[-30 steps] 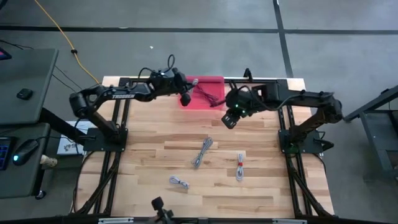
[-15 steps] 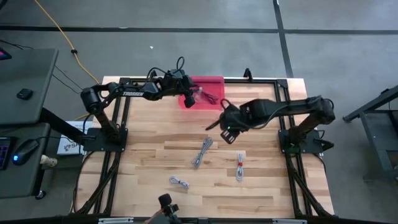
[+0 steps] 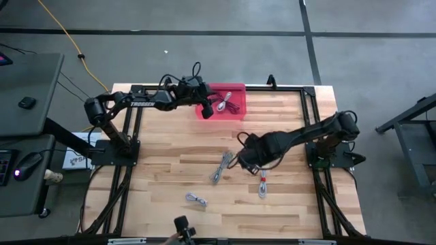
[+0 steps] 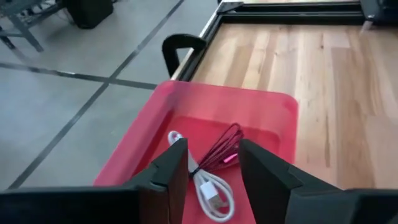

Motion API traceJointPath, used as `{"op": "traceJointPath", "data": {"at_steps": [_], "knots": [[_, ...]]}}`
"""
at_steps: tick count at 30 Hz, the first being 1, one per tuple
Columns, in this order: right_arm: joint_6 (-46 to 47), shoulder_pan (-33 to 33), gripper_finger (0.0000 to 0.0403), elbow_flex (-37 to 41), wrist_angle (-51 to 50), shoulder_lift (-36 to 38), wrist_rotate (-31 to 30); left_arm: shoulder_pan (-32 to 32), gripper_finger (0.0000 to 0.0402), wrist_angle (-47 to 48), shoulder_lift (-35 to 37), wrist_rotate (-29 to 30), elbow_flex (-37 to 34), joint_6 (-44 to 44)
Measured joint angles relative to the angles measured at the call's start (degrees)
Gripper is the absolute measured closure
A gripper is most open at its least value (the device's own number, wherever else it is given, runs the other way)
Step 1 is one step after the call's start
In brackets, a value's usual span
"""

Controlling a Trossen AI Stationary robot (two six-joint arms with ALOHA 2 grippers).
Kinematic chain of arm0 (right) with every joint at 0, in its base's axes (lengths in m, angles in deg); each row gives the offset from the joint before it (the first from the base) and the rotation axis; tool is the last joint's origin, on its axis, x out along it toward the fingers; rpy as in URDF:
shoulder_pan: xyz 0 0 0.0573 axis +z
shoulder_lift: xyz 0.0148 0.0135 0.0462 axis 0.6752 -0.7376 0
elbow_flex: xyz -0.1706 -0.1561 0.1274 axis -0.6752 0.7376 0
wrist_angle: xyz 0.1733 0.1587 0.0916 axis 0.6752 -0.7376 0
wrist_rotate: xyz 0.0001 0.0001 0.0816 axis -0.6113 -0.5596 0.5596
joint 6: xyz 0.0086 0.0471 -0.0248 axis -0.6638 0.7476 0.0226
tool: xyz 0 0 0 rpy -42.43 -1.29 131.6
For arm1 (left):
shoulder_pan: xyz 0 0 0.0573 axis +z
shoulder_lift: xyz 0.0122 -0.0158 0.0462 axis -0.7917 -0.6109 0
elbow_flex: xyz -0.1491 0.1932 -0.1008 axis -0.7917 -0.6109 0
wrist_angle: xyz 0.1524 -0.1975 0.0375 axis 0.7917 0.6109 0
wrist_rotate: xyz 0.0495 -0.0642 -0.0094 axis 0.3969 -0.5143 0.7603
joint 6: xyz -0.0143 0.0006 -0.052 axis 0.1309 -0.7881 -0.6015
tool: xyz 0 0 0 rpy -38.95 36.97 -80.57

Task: Pick and place USB-C Cables
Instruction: Put the right white charger cable into the pink bin

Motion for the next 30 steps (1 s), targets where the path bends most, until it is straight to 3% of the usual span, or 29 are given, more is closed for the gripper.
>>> {"op": "traceJointPath", "data": {"at_steps": [7,12,15,30], "knots": [[12.32,2.73,0.0253,18.75,12.83,5.93,6.15,-1.64,0.0277,1.25,0.55,0.50,0.00,1.85],[17.37,4.39,0.0253,27.21,27.46,10.15,8.54,-2.08,0.0277,1.26,0.55,1.72,0.00,2.14],[19.80,4.88,0.0253,29.26,32.07,11.17,8.41,-2.05,0.0277,1.23,0.55,1.77,0.00,2.14],[35.57,7.87,0.0199,30.13,35.04,10.15,8.01,-1.96,0.0277,1.31,0.54,4.55,0.00,4.09]]}}
